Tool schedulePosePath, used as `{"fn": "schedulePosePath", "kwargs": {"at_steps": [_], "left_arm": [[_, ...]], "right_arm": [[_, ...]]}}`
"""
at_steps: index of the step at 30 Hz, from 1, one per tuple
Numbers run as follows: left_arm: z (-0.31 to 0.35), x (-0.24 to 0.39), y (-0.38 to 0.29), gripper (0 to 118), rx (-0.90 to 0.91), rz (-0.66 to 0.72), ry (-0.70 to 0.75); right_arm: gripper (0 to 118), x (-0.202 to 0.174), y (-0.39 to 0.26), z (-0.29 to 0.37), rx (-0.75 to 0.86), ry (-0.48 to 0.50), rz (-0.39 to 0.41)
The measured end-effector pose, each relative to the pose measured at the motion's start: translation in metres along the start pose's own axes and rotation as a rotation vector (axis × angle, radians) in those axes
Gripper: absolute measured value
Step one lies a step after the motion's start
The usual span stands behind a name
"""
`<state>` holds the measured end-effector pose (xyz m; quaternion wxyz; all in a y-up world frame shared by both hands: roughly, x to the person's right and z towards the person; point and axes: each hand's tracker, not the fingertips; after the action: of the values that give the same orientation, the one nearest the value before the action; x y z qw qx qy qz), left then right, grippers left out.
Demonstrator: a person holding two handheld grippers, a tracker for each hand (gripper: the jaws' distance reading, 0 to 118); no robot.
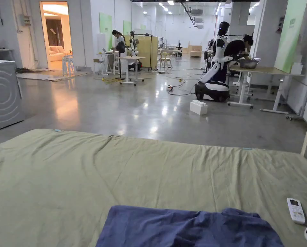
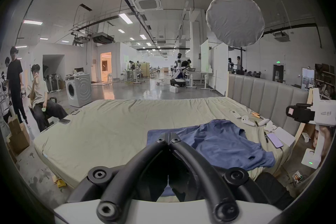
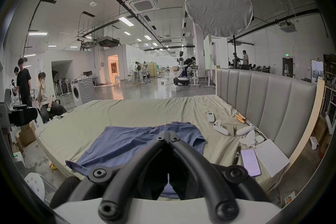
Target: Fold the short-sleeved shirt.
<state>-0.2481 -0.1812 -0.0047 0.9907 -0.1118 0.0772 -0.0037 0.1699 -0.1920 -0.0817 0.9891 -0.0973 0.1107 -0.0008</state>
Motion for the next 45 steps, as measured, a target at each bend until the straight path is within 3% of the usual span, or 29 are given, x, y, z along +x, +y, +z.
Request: {"fn": "schedulePosePath", "kwargs": {"at_steps": [2,6,8,9,13,14,18,22,24,25,26,30,32,34,35,36,37,38,40,45], "left_arm": [[-0.002,-0.006,-0.004,0,-0.005,0.030,-0.003],[-0.019,-0.038,-0.029,0,-0.058,0.119,0.018],[-0.036,-0.060,-0.050,0,-0.106,0.173,0.017],[-0.044,-0.068,-0.060,6,-0.131,0.208,0.007],[-0.090,-0.092,-0.127,87,-0.328,0.302,-0.018],[-0.101,-0.094,-0.141,89,-0.350,0.292,-0.025],[-0.138,-0.093,-0.192,89,-0.465,0.258,-0.102],[-0.161,-0.078,-0.201,86,-0.527,0.254,-0.097],[-0.169,-0.073,-0.201,76,-0.571,0.200,-0.119],[-0.168,-0.065,-0.199,54,-0.565,0.120,-0.076],[-0.169,-0.061,-0.198,39,-0.571,0.089,-0.110],[-0.182,-0.060,-0.195,32,-0.646,0.118,-0.090],[-0.188,-0.055,-0.192,30,-0.685,0.042,-0.091],[-0.192,-0.048,-0.190,30,-0.718,-0.032,-0.084],[-0.194,-0.045,-0.189,30,-0.727,-0.049,-0.079],[-0.196,-0.044,-0.190,30,-0.732,-0.040,-0.072],[-0.197,-0.044,-0.189,30,-0.733,-0.028,-0.075],[-0.197,-0.046,-0.189,30,-0.735,-0.008,-0.072],[-0.196,-0.050,-0.189,30,-0.735,0.022,-0.078],[-0.195,-0.057,-0.193,30,-0.741,0.045,-0.083]], "right_arm": [[0,0.000,-0.002,-0.002,-0.008,0.013,-0.009],[0,0.002,-0.013,-0.009,-0.072,0.057,-0.109],[0,0.003,-0.019,-0.012,-0.089,0.068,-0.109],[0,0.003,-0.021,-0.013,-0.098,0.069,-0.105],[0,0.004,-0.037,-0.018,-0.154,0.077,-0.094],[0,0.005,-0.040,-0.019,-0.172,0.080,-0.099],[0,0.004,-0.048,-0.021,-0.209,0.070,-0.092],[0,0.011,-0.052,-0.017,-0.233,0.039,-0.083],[0,0.016,-0.054,-0.015,-0.243,0.020,-0.095],[0,0.018,-0.056,-0.014,-0.248,0.005,-0.101],[0,0.021,-0.059,-0.013,-0.252,-0.006,-0.104],[0,0.032,-0.071,-0.016,-0.288,-0.029,-0.112],[0,0.042,-0.078,-0.021,-0.290,-0.050,-0.122],[1,0.063,-0.092,-0.035,-0.280,-0.096,-0.260],[6,0.074,-0.103,-0.041,-0.271,-0.133,-0.322],[20,0.085,-0.116,-0.051,-0.283,-0.167,-0.367],[49,0.093,-0.127,-0.062,-0.326,-0.190,-0.369],[64,0.101,-0.139,-0.072,-0.346,-0.186,-0.356],[67,0.113,-0.160,-0.088,-0.409,-0.157,-0.326],[67,0.126,-0.195,-0.119,-0.581,-0.193,-0.277]]}}
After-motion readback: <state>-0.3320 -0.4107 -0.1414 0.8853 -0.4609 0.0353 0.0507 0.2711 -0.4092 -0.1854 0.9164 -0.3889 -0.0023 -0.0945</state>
